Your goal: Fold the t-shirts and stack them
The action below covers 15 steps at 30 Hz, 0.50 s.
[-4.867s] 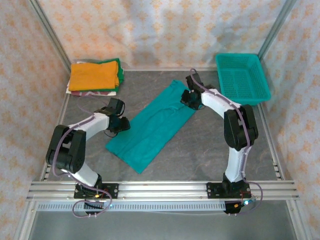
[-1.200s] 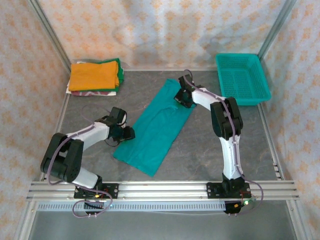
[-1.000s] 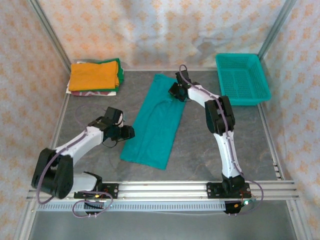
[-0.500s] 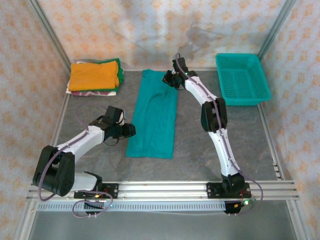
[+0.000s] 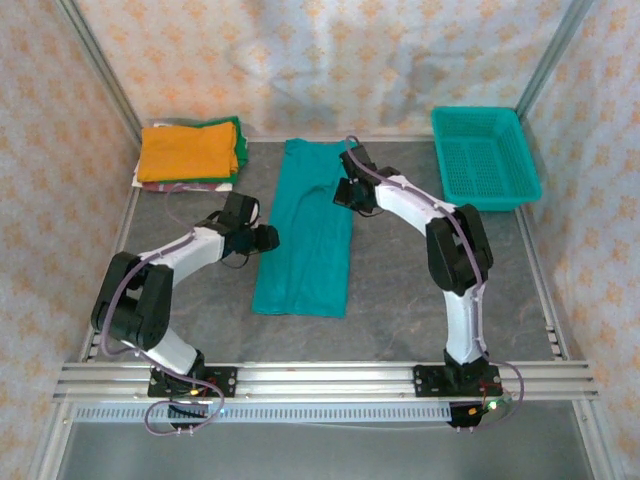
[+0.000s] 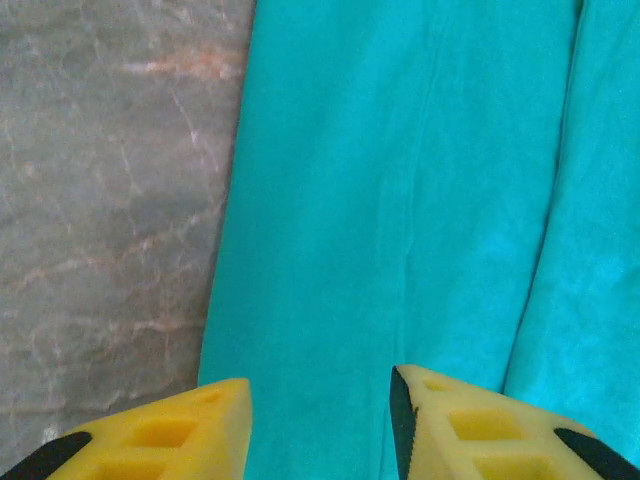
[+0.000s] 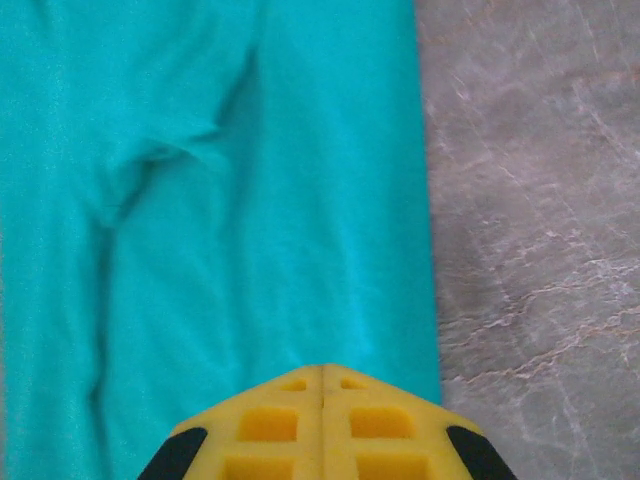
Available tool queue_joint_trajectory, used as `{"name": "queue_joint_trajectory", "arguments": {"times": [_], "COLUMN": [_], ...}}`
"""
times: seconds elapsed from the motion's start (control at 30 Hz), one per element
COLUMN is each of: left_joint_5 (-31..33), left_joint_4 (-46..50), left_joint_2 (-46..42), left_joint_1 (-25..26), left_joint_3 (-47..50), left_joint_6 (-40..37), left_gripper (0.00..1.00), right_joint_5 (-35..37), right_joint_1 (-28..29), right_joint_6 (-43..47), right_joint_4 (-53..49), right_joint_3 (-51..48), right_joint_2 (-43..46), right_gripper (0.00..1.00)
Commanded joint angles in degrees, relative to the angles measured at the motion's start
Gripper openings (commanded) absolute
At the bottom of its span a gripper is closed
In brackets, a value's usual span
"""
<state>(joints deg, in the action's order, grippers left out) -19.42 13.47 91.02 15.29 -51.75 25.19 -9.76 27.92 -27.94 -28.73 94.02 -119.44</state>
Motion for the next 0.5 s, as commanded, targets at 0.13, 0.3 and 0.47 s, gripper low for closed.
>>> {"name": "queue_joint_trajectory", "arguments": {"times": [0.13,0.3,0.47], "left_joint_5": [3.18,4.64,8.22], "left_joint_4": [-3.15,-3.59,-0.13], "left_joint_2": [2.92,-0.39,-8.24], "left_joint_1": [0.18,0.18,0.19], "left_joint_3": [-3.43,-2.68,-0.41], "left_joint_6": [-0.77,1.82,3.76], "left_gripper": [0.41,0.42,0.43], "right_joint_5": [1.42,6.42,9.41], "right_joint_1": [-0.32,-0.78,-2.66], "right_joint_6": [1.5,0.65,-0.95], "right_joint_4": [-1.13,-6.48,-10.41], "right_joint_3": [5.51,12.39,18.02], "right_joint_2": [-7.57,-13.57,-18.93], "right_gripper": [0.0,0.0,0.0]}}
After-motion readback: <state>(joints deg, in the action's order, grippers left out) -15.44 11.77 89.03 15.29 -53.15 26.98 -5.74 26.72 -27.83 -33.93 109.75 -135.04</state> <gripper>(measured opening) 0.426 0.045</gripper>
